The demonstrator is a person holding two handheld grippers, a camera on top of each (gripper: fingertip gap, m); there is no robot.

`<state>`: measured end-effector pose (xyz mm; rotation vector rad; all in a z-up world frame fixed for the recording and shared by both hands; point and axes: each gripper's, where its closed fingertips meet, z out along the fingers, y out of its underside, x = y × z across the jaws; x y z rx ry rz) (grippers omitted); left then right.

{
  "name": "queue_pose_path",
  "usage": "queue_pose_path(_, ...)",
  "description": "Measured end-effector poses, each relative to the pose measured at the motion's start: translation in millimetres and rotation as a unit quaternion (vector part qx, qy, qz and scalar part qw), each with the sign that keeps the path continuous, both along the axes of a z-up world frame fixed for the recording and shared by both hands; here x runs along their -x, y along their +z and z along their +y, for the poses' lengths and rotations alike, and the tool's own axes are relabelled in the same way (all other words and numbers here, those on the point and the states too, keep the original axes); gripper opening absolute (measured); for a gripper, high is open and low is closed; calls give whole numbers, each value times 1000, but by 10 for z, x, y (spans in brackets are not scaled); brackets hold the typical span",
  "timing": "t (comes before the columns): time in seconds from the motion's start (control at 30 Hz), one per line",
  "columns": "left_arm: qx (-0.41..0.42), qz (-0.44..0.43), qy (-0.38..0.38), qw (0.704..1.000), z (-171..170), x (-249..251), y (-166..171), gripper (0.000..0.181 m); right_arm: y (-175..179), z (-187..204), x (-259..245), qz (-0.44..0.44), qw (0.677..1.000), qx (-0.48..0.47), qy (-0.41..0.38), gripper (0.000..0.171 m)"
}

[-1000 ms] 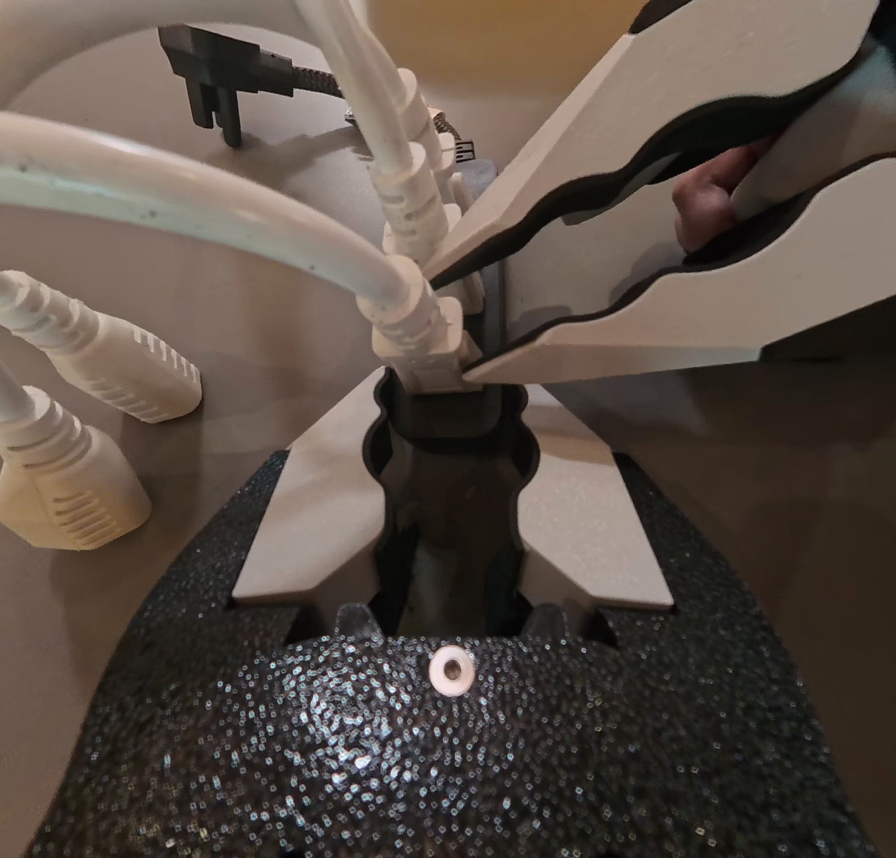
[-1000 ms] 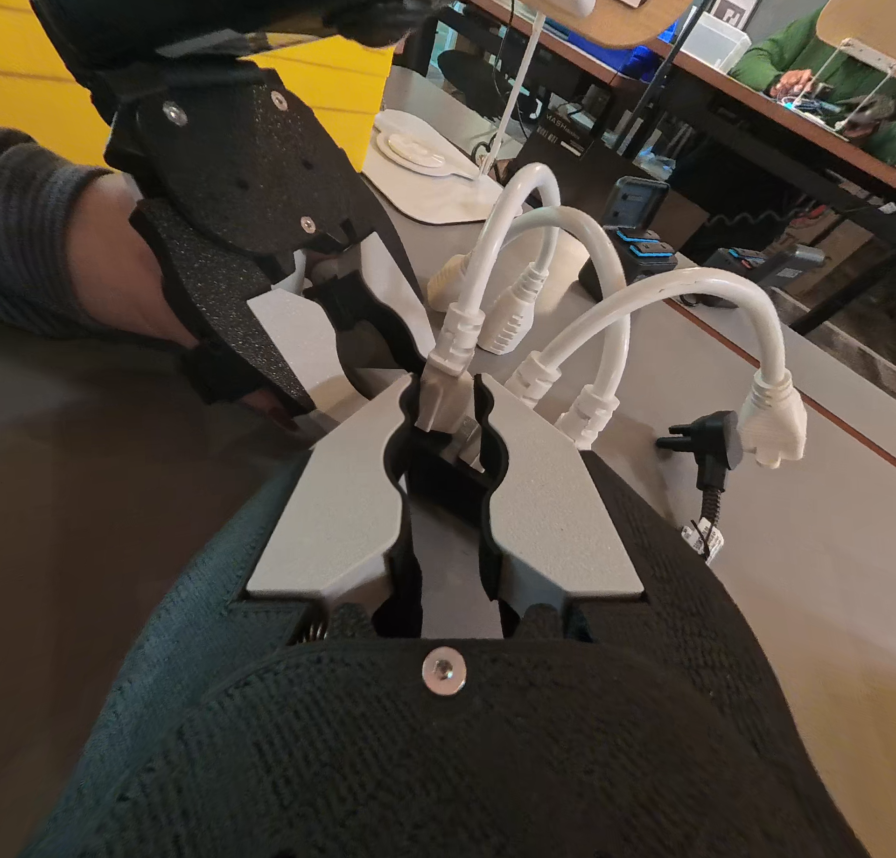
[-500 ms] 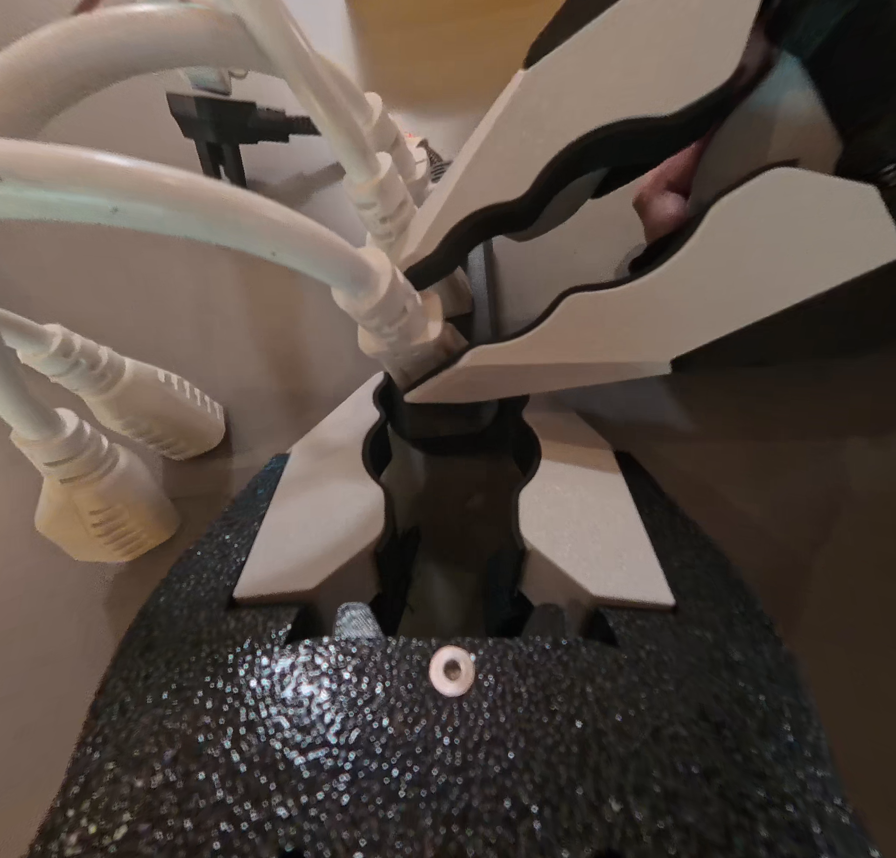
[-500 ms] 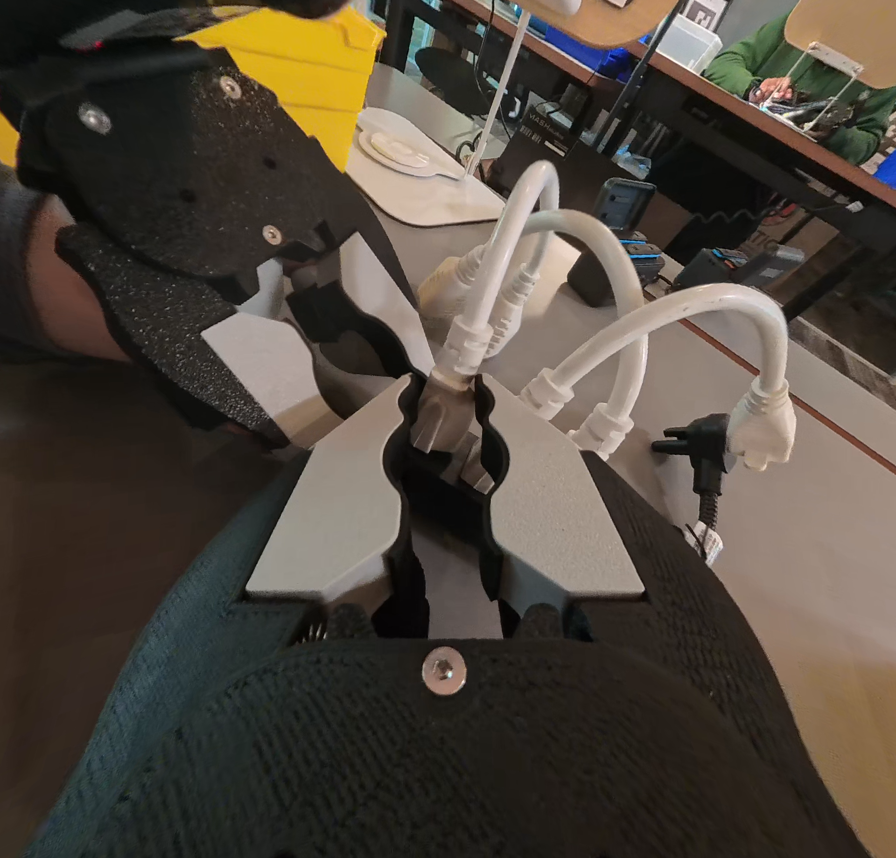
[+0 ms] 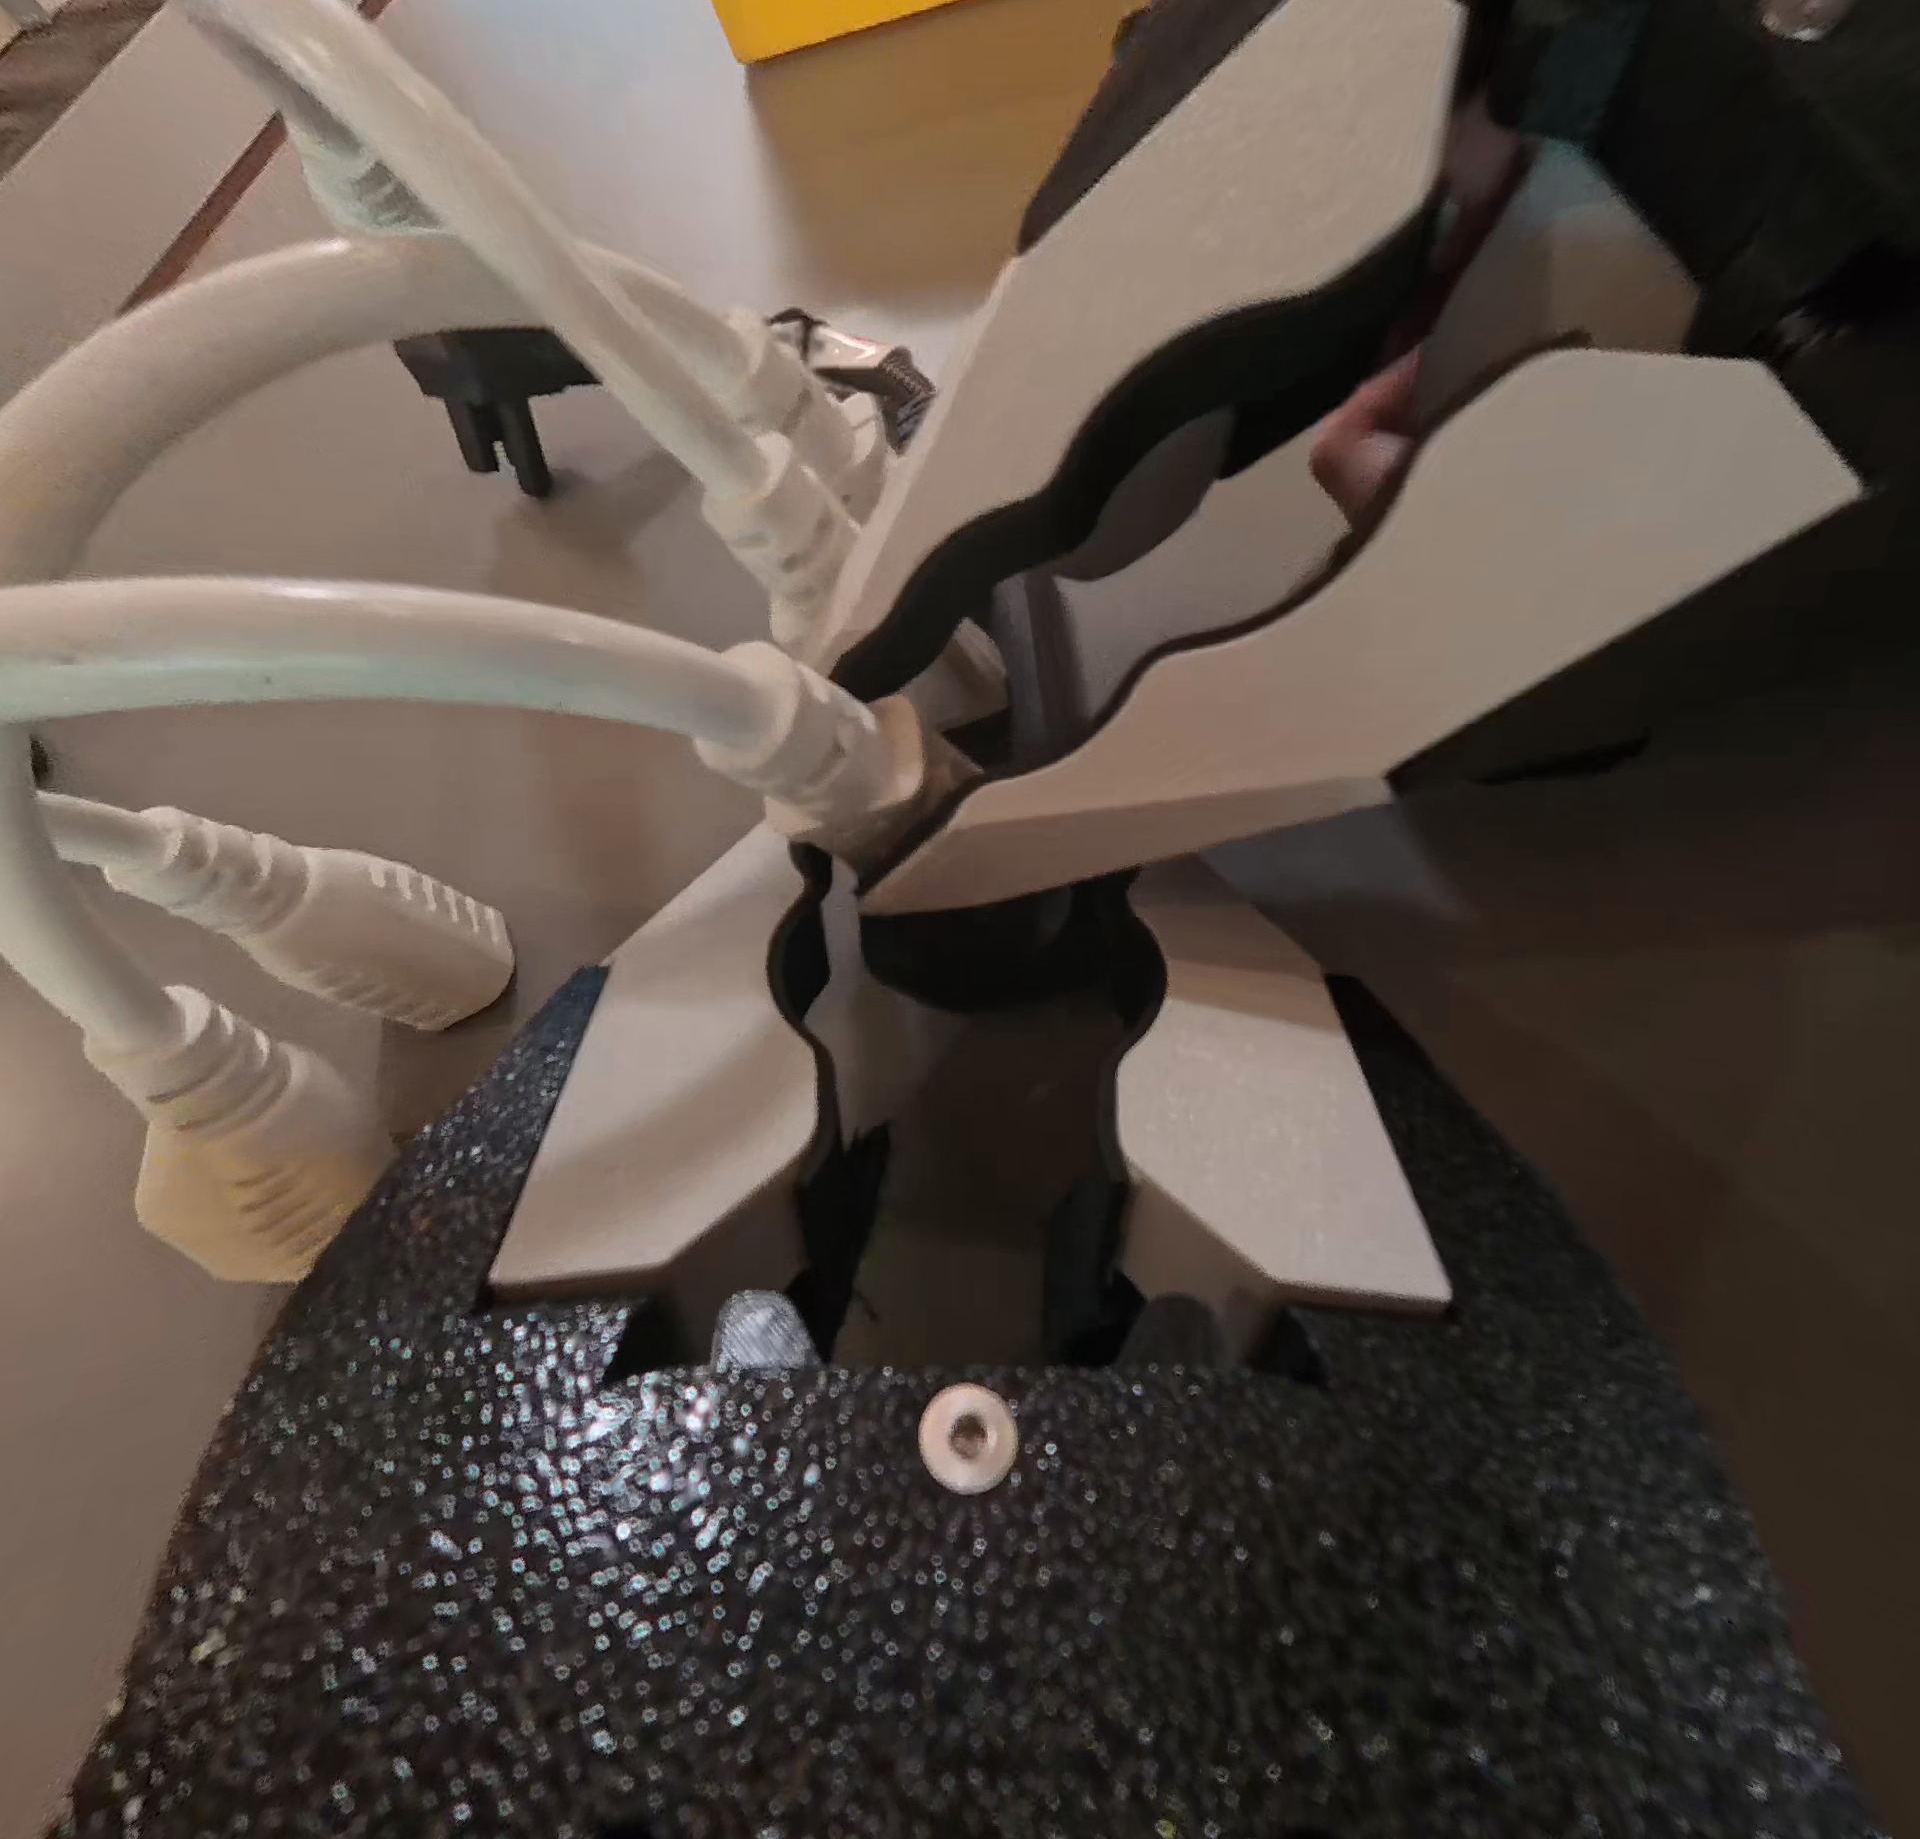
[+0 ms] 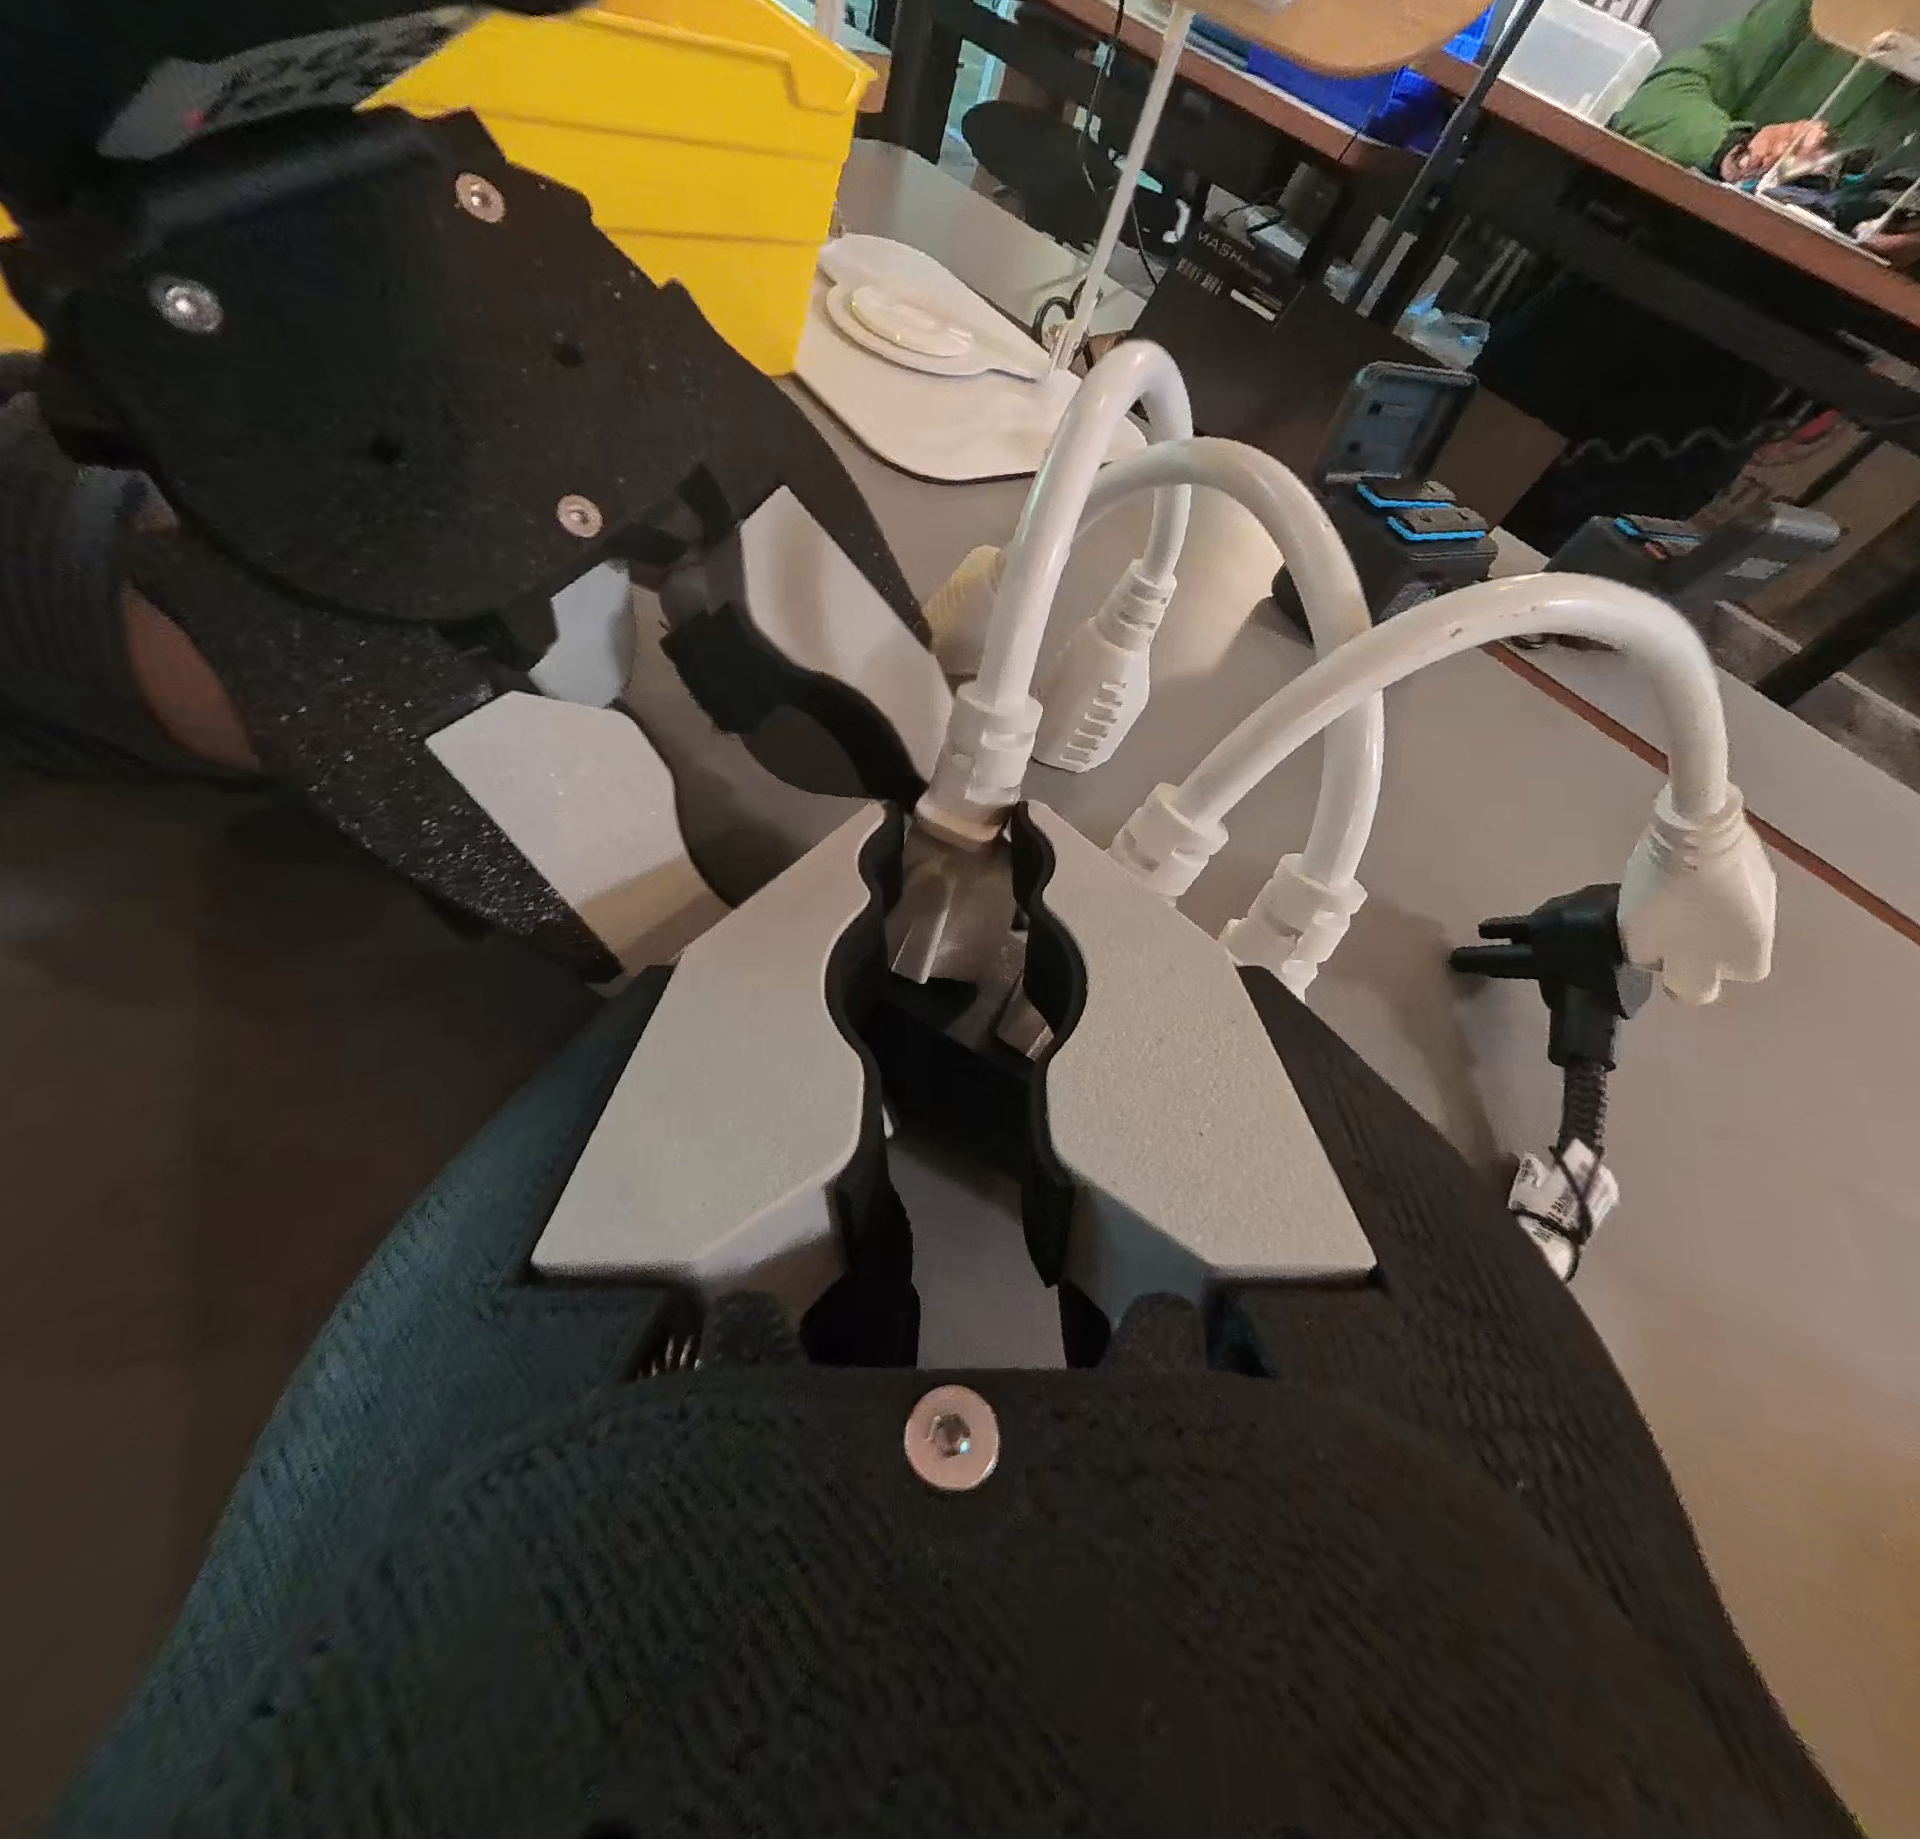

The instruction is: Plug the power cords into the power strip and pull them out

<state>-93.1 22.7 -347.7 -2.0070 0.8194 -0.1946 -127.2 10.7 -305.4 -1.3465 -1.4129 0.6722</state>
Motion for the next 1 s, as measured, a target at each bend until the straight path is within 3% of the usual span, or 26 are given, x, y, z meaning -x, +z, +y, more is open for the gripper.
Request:
queue_pose_path(0.1,29,-18,11,999,12,19,-36,54,-3,4,2,-1,1000,-2,-2,19)
queue_pose_path(0.17,44,-27,4,999,-17,-16,-54,46,-4,5,1,-2,1000,-3,-2,19)
queue_pose_path(1.0,56,-53,14,997,3,10,-40,46,82,53,33,53,992,115,-27,14)
